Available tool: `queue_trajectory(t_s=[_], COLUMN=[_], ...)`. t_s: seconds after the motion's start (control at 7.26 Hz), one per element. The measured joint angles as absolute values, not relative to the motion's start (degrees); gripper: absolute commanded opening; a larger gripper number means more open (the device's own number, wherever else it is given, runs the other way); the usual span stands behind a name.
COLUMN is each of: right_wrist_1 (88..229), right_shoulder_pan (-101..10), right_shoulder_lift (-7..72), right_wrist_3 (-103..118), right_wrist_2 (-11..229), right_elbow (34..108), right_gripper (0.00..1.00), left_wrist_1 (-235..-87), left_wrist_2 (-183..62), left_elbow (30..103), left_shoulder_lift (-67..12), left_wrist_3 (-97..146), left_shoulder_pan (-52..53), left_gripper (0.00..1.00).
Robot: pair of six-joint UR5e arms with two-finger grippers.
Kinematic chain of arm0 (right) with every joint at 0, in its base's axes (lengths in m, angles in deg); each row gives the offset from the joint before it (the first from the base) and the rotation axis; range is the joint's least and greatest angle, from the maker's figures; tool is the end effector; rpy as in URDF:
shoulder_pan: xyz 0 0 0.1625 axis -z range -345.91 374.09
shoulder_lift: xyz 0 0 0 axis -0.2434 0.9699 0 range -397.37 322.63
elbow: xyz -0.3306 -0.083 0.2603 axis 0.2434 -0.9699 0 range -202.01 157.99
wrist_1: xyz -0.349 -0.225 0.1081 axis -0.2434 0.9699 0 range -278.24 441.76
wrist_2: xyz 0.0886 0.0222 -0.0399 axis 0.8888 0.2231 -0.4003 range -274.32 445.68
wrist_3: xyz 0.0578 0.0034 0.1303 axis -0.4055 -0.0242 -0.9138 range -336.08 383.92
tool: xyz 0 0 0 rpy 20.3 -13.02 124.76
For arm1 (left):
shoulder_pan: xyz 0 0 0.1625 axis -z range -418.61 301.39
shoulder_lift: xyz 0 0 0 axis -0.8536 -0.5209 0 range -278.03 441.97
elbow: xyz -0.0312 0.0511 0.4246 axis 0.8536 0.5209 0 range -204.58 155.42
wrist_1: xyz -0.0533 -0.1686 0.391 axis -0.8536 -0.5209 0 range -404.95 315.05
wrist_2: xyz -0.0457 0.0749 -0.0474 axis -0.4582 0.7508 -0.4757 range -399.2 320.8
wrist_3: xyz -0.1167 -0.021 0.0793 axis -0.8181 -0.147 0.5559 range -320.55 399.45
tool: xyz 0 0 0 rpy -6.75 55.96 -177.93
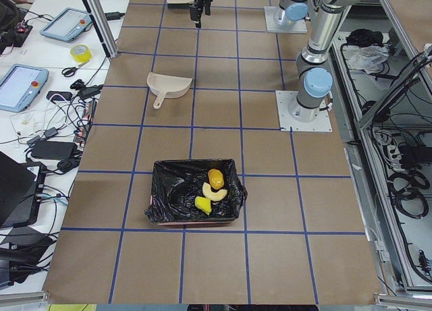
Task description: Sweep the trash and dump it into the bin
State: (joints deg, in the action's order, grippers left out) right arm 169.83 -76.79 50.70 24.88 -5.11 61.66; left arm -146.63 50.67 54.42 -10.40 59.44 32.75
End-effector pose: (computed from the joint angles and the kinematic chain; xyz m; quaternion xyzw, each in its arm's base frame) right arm 0.1395 -0.5247 0.4843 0.0159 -0.9996 0.0215 0.0070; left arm -0.1458 -0.5097 0.5044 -0.1852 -0.9823 -0.0261 0.0054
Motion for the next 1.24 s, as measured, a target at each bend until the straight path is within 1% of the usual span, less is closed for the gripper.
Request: queue_trajectory(t_s=[0.41,0.55,1.24], right_wrist_1=[169.79,169.78,169.83], right_shoulder_pan=[-76.79,-76.79,-76.79], right_shoulder_lift=[50.72,50.73,50.7], right_wrist_3=[24.88,24.88,24.88], right_wrist_2=[-5.11,-5.11,-5.11], right_elbow=[61.66,61.66,61.66], right_gripper=[1.0,1.0,1.0], left_wrist_1=[-146.09,-145.96,-145.91], left_wrist_2=[49.41,48.47,48.07], left_elbow=[57.37,57.75,58.78], left_shoulder_lift=[-7.67,-7.26,-6.56], left_wrist_3=[57.77,57.31,57.6], left_shoulder_pan=[31.7,31.56,31.53], left_gripper=[0.93,0.95,0.97])
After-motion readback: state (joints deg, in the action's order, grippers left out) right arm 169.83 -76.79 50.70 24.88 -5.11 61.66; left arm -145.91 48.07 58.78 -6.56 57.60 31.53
